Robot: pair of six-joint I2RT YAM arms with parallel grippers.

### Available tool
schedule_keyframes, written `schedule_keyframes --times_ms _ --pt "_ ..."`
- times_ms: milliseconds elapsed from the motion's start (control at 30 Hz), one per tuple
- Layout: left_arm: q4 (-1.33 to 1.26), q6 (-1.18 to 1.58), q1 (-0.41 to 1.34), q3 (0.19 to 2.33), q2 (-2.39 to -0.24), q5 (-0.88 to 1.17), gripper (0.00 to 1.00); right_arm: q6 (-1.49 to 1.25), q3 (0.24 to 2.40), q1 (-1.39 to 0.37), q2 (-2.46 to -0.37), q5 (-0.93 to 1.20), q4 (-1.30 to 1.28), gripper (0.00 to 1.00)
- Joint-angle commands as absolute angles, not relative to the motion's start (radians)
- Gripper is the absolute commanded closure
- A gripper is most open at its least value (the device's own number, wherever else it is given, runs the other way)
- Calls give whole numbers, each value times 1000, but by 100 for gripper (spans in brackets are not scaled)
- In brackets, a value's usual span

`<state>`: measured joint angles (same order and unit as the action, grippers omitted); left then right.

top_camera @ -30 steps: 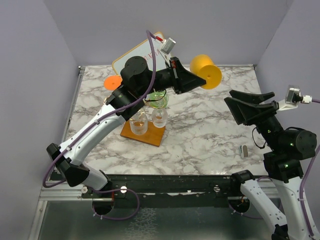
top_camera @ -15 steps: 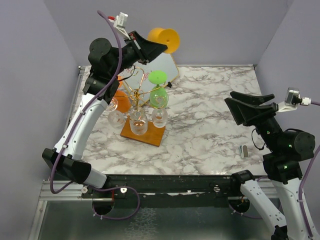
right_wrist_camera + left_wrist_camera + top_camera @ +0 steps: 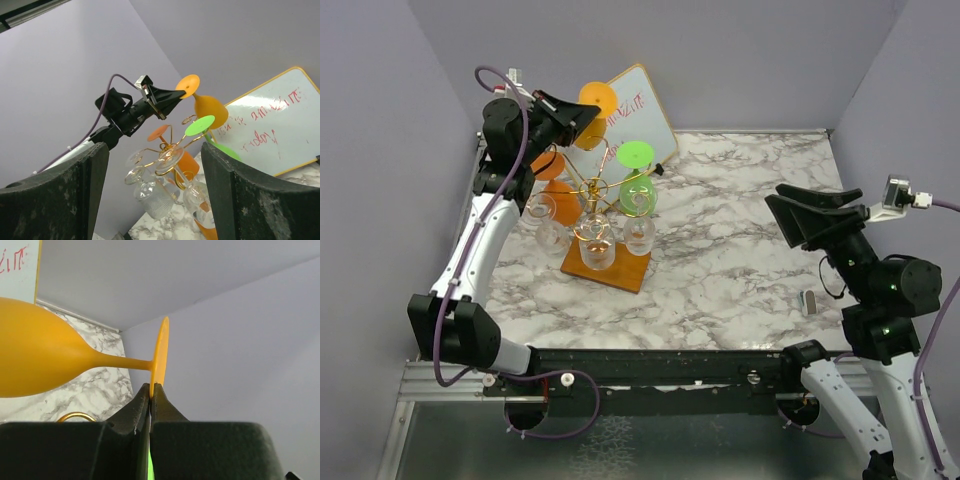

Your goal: Place the wine glass upside down on the wine glass rack

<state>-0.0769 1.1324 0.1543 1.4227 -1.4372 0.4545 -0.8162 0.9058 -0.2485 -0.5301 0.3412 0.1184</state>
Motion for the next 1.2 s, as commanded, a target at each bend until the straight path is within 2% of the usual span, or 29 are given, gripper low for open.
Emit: schedule_keyframes --times_ms 0,300,600,1167 --pt "-32 1170 152 1423 -1342 351 100 -835 887 -249 -536 336 107 22" --pt "132 1211 148 1443 -1305 278 100 -823 889 -249 -517 318 68 22" --pt "156 1255 143 1429 -1329 329 100 -802 898 -249 -498 305 37 21" --pt "239 1264 143 1361 -1247 215 100 -789 903 -249 -482 287 10 22"
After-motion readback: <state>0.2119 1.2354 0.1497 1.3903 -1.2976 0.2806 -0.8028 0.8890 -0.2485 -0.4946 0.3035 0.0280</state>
